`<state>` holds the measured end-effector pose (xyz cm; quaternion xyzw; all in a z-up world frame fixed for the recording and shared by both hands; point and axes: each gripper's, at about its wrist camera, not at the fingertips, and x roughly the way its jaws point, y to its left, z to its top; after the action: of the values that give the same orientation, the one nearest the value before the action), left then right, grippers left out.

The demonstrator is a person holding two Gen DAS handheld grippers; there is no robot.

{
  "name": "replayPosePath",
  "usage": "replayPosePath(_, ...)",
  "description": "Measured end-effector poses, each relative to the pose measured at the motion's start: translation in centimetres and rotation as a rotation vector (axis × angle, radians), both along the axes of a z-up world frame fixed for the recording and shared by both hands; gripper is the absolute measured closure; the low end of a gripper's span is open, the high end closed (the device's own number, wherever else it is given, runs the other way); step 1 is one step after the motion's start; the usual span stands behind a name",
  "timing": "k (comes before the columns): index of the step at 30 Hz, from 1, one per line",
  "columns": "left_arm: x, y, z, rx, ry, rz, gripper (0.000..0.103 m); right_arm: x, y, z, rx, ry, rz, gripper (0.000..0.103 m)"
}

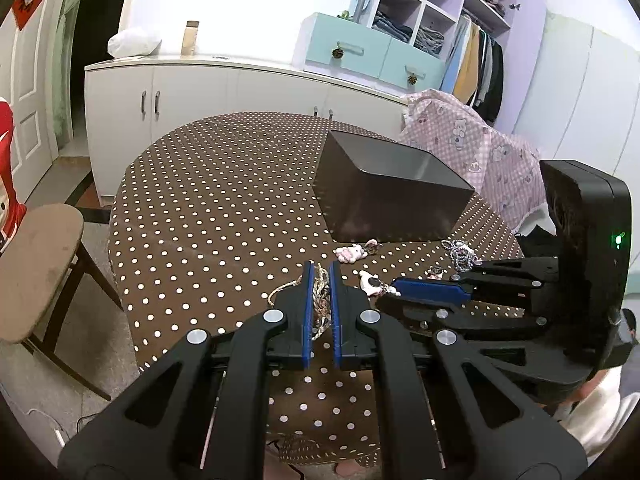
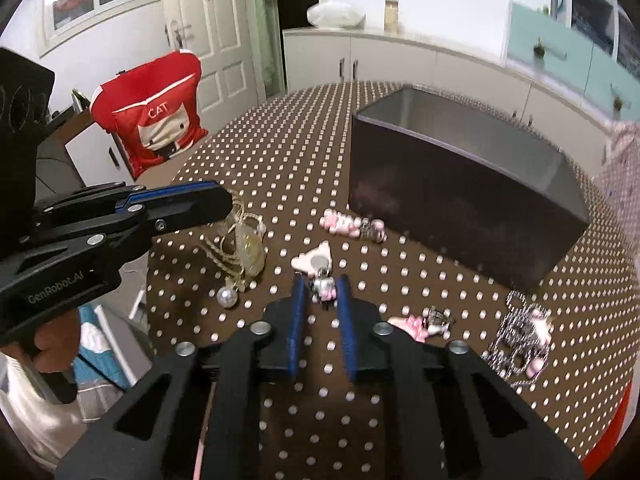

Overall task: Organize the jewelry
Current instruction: 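Lift the string bundle with the left gripper while the right gripper grasps a small white charm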

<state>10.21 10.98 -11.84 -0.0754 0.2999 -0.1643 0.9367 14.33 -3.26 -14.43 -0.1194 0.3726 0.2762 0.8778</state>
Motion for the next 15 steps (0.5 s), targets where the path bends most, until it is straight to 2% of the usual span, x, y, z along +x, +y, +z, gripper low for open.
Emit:
replayPosePath(3,-0.1,0.2,0.1,-0.004,-0.007,0.000,0.095,0.1,-0.5,0.3,0.026,0.012,-0.007,0.092)
replayPosePath(15,0.6,-0.5,2.5,-0.002,-0.064,-0.012,0.095,0.2,-3.2,3.7,0.102,-0.040,-0.044,0.091)
